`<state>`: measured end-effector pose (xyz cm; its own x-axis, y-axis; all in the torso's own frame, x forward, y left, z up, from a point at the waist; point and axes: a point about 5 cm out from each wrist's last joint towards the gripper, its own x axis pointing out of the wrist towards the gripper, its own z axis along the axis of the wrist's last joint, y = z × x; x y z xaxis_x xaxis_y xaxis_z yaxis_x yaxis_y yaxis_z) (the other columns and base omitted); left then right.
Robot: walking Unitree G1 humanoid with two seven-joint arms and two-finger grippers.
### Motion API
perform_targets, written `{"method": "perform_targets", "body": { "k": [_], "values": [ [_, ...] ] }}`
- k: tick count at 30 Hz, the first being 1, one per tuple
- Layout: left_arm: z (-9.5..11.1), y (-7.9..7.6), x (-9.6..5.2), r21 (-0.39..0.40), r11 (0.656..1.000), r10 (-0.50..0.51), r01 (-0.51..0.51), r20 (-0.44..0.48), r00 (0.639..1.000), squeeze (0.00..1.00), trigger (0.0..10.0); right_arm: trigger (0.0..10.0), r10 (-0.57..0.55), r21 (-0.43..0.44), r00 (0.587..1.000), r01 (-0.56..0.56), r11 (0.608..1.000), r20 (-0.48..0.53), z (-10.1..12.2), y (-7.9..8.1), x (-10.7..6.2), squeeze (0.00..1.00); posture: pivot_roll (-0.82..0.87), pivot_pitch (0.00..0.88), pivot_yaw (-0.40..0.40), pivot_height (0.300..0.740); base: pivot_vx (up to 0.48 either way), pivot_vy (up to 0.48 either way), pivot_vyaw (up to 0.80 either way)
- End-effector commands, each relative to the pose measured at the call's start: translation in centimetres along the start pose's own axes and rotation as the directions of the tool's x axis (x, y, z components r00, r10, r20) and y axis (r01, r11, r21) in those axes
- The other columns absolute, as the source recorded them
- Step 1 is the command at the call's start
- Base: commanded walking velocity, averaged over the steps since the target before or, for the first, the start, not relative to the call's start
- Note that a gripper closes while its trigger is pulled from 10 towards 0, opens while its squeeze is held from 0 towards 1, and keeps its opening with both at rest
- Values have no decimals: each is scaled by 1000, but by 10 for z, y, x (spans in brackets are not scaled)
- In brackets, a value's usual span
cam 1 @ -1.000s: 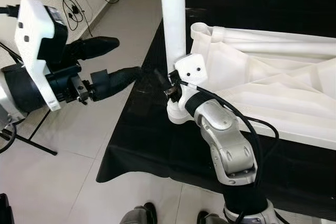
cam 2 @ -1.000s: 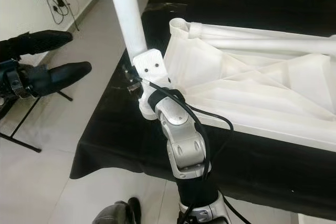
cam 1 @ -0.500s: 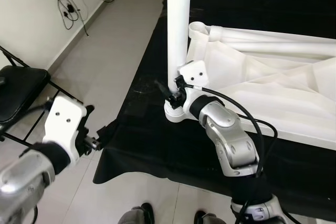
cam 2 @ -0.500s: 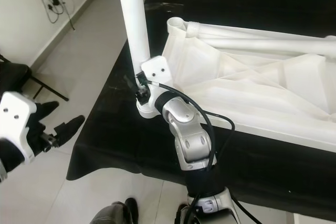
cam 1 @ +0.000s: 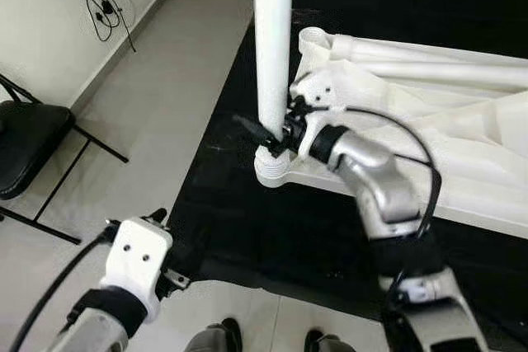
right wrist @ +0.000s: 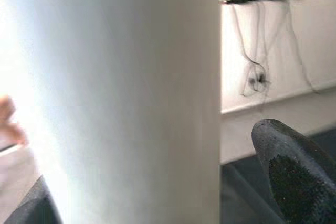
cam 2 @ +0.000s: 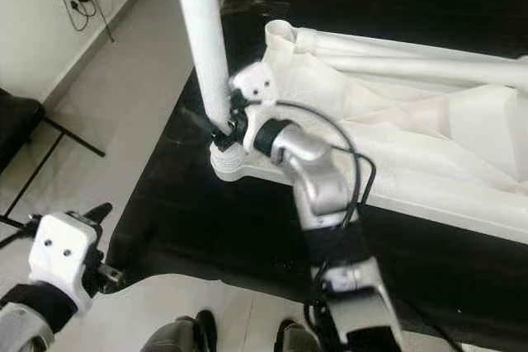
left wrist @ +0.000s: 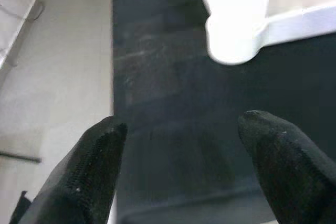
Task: Building children table
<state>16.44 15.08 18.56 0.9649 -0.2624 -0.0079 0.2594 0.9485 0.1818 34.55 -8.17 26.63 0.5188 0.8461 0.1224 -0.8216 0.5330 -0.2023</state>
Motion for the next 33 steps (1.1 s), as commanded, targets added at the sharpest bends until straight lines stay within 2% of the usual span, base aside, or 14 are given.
{"method": "perform_targets", "body": {
  "k": [1, 5, 9, 10, 11, 12, 19, 27, 28, 29, 30, 31, 32, 33],
  "values": [
    [-8, -2, -2, -16, 1000, 5, -5, -31, 999, 0, 10000, 10000, 85, -4, 996, -85, 996, 25, 0, 3, 1, 0, 109, 243, 13, 740, 0, 0, 0],
    [-11, -5, 1, -57, 997, 43, -43, 7, 999, 0, 10000, 10000, 290, -64, 957, -290, 955, -22, 6, 1, 6, 0, 105, 244, -1, 740, 0, 0, 0],
    [-12, -7, 1, -63, 996, 58, -56, 28, 998, 0, 10000, 10000, 346, -68, 938, -347, 935, -31, 9, -1, 10, 0, 101, 241, -5, 740, 0, 0, 0],
    [-13, -8, 1, -65, 996, 57, -55, 32, 998, 0, 10000, 6353, 356, -52, 934, -356, 933, -21, 10, -2, 13, 0, 99, 236, -6, 740, 0, 0, 0],
    [-13, -8, 1, -65, 996, 57, -55, 32, 998, 0, 10000, 6353, 356, -52, 934, -356, 933, -21, 10, -2, 13, 0, 99, 236, -6, 740, 0, 0, 0],
    [-13, -8, 0, -60, 997, 58, -55, 46, 997, 0, 10000, 0, 395, -29, 919, -395, 918, -13, 9, -1, 17, 0, 99, 232, -4, 740, 0, 0, 0],
    [-10, -11, -4, -27, 998, 55, -53, 64, 996, 0, 10000, 0, 453, -26, 891, -454, 891, -37, -1, 6, 16, 0, 102, 225, -2, 740, 0, 0, 0],
    [-10, -24, -15, -34, 999, -8, 11, 68, 998, 0, 10000, 0, 322, 11, 941, -323, 946, -105, -26, 5, -8, 0, 92, 214, -18, 740, 0, 0, 0],
    [-11, -25, -17, -39, 999, -9, 12, 64, 998, 0, 10000, 0, 273, 37, 955, -270, 962, -117, -32, 11, -16, 0, 93, 214, -28, 740, 0, 0, 0],
    [-12, -25, -18, -43, 999, -5, 8, 63, 998, 0, 10000, 0, 98, 53, 979, -89, 995, -179, -47, 22, -23, 0, 94, 215, -27, 740, 0, 0, 0],
    [-12, -25, -18, -43, 999, -5, 8, 63, 998, 0, 10000, 0, 98, 53, 979, -89, 995, -179, -47, 22, -23, 0, 94, 215, -27, 740, 0, 0, 0],
    [-13, -25, -19, -49, 999, 4, -1, 63, 998, 0, 10000, 0, -165, -20, 949, 166, 986, -270, -61, 28, -33, 0, 90, 217, -23, 740, 0, 0, 0],
    [-13, -24, -18, -58, 998, 15, -11, 69, 998, 0, 10000, 0, -330, -33, 880, 340, 940, -341, -73, 41, -49, 0, 74, 227, -13, 740, 0, 0, 0],
    [-13, -24, -18, -58, 998, 15, -11, 69, 998, 0, 10000, 0, -330, -33, 880, 340, 940, -341, -73, 41, -49, 0, 74, 227, -13, 740, 0, 0, 0]
  ]
}}
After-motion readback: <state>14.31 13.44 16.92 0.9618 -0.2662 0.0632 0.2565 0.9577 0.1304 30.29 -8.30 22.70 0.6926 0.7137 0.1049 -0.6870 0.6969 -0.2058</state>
